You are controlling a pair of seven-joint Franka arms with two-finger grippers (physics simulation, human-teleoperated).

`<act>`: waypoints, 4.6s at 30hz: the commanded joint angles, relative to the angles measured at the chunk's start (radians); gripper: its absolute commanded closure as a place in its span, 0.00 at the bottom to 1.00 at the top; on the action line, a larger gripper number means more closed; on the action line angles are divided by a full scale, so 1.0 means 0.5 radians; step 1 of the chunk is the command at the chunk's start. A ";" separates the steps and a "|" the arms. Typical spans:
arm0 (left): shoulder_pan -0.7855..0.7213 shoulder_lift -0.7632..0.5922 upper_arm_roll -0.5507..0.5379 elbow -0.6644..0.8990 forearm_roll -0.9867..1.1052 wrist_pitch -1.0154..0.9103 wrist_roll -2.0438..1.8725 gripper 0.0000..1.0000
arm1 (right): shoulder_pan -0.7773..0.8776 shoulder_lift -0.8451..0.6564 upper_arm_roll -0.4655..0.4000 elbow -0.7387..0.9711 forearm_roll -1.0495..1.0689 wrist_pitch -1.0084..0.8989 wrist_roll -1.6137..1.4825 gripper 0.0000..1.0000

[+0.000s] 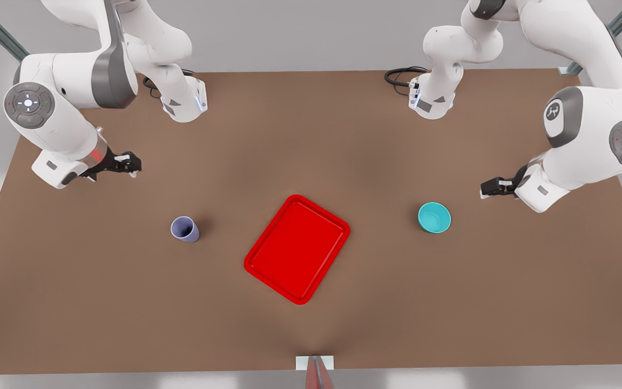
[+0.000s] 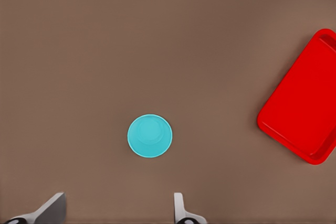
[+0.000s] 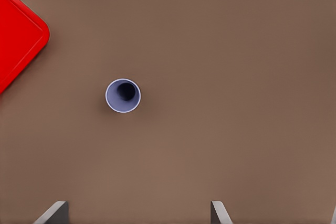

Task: Place the bowl on the tray with the left arm and the cup on the tray with the right arm

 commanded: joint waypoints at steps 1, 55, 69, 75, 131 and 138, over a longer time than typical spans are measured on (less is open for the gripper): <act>0.003 -0.001 0.000 -0.040 0.005 -0.003 -0.013 0.00 | -0.001 -0.002 0.000 -0.001 0.001 0.000 0.004 0.00; -0.807 0.766 0.129 -0.212 -0.473 1.193 -0.986 0.79 | 0.038 0.136 -0.019 -0.014 0.001 -0.092 0.007 0.00; -1.077 1.269 0.028 0.328 -0.344 1.313 -1.532 0.00 | 0.394 0.891 -0.019 -0.026 0.234 0.740 0.682 0.00; -1.053 0.813 0.496 0.267 -0.348 0.255 -0.925 0.00 | 0.364 0.722 -0.105 -0.685 0.234 1.457 0.495 0.00; -0.295 0.192 0.086 0.258 -0.004 -0.325 -0.197 0.00 | 1.032 1.099 -0.301 0.072 0.357 1.393 0.590 0.79; -0.295 0.192 0.086 0.258 -0.004 -0.326 -0.197 0.00 | 1.118 1.636 -0.301 0.714 0.550 1.452 0.587 0.79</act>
